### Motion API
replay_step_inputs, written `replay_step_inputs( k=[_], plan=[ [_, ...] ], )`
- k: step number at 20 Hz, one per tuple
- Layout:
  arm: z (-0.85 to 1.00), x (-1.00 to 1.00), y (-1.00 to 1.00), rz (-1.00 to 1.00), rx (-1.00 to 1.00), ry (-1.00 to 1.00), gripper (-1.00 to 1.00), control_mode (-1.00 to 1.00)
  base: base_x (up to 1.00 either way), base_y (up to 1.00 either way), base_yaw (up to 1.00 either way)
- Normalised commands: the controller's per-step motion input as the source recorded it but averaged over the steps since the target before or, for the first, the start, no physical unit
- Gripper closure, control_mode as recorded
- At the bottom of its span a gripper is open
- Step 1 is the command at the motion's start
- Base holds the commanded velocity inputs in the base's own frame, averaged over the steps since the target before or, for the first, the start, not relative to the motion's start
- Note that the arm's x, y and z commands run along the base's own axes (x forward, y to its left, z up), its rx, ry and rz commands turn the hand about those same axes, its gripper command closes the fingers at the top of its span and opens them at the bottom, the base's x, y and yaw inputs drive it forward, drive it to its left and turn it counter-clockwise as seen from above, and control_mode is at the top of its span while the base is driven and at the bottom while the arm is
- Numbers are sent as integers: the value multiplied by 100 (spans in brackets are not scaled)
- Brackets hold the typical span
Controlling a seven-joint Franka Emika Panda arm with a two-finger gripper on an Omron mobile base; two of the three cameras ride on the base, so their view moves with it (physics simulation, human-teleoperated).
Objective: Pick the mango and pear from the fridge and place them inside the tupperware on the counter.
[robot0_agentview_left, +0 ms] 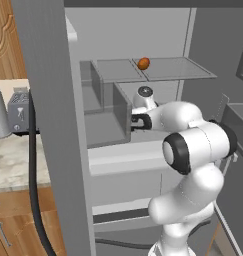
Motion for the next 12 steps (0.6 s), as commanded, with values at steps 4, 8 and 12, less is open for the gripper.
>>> replay_step_inputs(
  k=[4, 8, 12],
  plan=[
    [-10, 31, 2, 0, 0, 0, -100, -100, 0, 0, 0],
    [-13, 33, 0, 0, 0, 0, -100, -100, 0, 0, 0],
    [-15, 32, 0, 0, 0, 0, -100, -100, 0, 0, 0]
  ],
)
